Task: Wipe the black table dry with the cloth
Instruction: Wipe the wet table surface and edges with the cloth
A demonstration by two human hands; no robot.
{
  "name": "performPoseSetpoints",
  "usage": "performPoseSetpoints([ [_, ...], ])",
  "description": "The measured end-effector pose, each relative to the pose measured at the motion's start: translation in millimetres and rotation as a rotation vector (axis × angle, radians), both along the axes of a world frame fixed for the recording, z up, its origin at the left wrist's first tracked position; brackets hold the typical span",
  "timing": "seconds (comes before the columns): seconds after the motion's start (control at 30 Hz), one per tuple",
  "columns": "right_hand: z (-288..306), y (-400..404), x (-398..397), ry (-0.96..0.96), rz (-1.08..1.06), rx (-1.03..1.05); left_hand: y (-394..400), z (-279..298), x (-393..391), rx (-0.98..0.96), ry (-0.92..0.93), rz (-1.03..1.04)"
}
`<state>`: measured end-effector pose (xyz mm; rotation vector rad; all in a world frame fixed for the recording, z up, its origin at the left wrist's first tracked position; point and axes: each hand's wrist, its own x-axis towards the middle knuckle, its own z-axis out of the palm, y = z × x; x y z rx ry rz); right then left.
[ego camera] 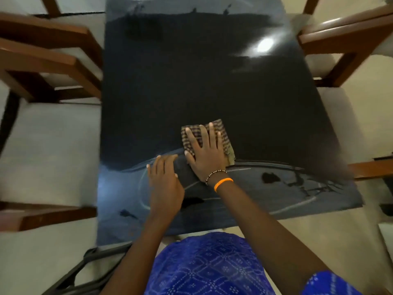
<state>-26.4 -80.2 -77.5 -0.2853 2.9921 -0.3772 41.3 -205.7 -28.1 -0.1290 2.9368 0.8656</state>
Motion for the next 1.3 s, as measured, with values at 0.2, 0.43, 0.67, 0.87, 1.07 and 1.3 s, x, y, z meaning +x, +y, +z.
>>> performPoseSetpoints([
  [0.2,-4.3,-144.4,14.6,-0.003,0.357,-0.006,-117.9,-4.2,31.2,0.125,0.049,0.361],
  [0.43,-0.8,-193.0,-84.4,0.091,0.764,0.162,-187.8,-14.5,50.4,0.209,-0.027,0.385],
  [0.67,-0.4,-210.3,-110.7,0.076,0.513,0.153,-202.2,-19.0,70.1,0.333,-0.009,0.448],
  [0.87,5.5,-197.4,24.1,0.042,0.563,0.061,-200.1,-16.9,68.1,0.425,-0.044,0.523],
  [1.07,2.1,-166.4,155.6,0.034,0.728,0.065,-193.3,-11.5,65.5,0.428,-0.069,0.490],
  [1.3,5.2,-193.2,134.4,-0.034,0.482,-0.070,-178.0,-8.2,78.9,0.433,-0.039,0.496],
])
